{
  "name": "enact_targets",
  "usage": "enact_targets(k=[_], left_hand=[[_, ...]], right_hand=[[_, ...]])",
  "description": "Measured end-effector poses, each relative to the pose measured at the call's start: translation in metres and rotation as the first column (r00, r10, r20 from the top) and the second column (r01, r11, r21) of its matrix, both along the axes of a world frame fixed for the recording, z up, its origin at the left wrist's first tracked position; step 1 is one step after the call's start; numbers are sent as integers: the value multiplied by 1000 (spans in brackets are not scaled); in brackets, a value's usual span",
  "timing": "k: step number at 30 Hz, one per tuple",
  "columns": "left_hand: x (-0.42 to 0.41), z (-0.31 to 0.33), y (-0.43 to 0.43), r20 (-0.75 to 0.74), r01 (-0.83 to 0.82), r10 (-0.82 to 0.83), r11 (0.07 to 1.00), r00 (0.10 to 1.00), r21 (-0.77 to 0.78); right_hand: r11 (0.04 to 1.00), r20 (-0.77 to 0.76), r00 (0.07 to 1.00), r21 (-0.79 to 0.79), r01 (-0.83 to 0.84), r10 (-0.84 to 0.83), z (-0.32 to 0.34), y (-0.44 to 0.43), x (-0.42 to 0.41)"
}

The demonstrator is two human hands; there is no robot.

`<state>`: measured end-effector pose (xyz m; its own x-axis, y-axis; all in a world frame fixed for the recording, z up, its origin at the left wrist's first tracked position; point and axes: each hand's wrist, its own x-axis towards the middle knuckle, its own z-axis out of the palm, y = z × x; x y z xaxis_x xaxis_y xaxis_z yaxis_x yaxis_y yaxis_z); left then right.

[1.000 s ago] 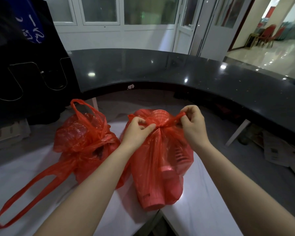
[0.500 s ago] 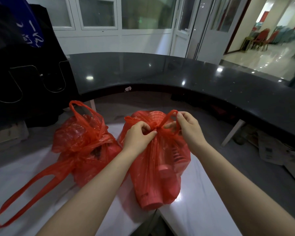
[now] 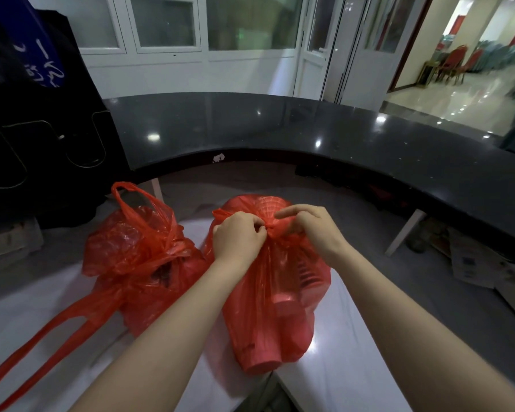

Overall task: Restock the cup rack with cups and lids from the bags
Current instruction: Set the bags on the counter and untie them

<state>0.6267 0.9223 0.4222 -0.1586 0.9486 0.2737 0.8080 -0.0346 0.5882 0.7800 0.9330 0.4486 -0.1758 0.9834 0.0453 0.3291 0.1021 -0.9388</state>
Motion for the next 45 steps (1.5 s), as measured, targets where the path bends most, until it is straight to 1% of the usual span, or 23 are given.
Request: enact_targets(k=[1,2,4,6,7,12,14,16,17,18,19,21,22,23,26,28,31,32,33,35,37,42,45], left_hand=[[0,1,1,-5,1,-1,1000,1000,-9],[1,1,1,-1,2,-2,1000,1000,-15],[2,1,1,21,0,0,1000,1000,-10],[3,-1,2,42,-10,10,1000,999,10],[3,-3,2,47,-13,12,1000,999,22],[3,-5,3,57,0,-3,999,998,51],[1,-3,3,107,-17,11,998,994,54],[-7,-3,4,170,-48,36,996,985,72],[-11,-4,4,187,-56,41,996,982,75],[-15,-5,4,197,-57,42,996,980,71],[-17,-6,3,204,-50,36,997,978,64],[-14,-7,3,211,-26,13,998,977,62],[-11,-8,3,213,-16,2,998,977,66],[-9,-8,3,216,-9,-6,998,976,69],[-8,-9,3,223,-7,-10,997,975,73],[-9,-10,2,210,0,-14,998,978,63],[-9,-8,3,199,1,-6,1000,980,26],[-10,-8,4,203,2,-5,1000,979,17],[-10,-9,5,207,4,-7,1000,978,14],[-11,-12,5,218,4,-9,1000,976,24],[-12,-16,5,248,-9,1,1000,969,30],[-12,-27,5,395,-59,57,998,917,-8],[-13,-31,5,414,-45,31,999,910,23]], right_hand=[[1000,26,999,14,21,-21,-1,3,-1],[997,107,992,54,62,-67,-2,6,-3],[979,345,928,188,79,-141,-4,12,-8],[964,546,830,262,-39,-115,-3,14,-15],[957,610,787,273,-93,-97,-2,13,-17],[905,785,607,340,-255,-123,3,17,-22],[882,855,482,366,-296,-193,2,21,-22],[903,900,383,330,-277,-211,-2,24,-8],[924,905,382,295,-245,-188,-6,24,2],[940,892,423,270,-206,-163,-9,23,10],[946,853,498,274,-175,-155,-10,21,14],[917,717,676,365,-159,-168,-8,19,9],[900,675,723,395,-185,-148,-4,20,3],[888,679,726,397,-232,-114,-1,20,-4],[878,772,633,341,-335,-58,4,19,-16],[878,808,583,334,-344,-80,2,19,-20],[824,855,496,387,-414,-152,-1,17,-29],[805,852,493,414,-426,-177,-2,16,-31],[787,836,510,450,-422,-204,-4,14,-31],[761,760,603,535,-368,-242,-11,9,-30],[762,688,686,570,-308,-237,-17,4,-29],[847,567,801,508,-157,-192,-28,5,-21],[885,503,846,458,-88,-176,-32,6,-15]])
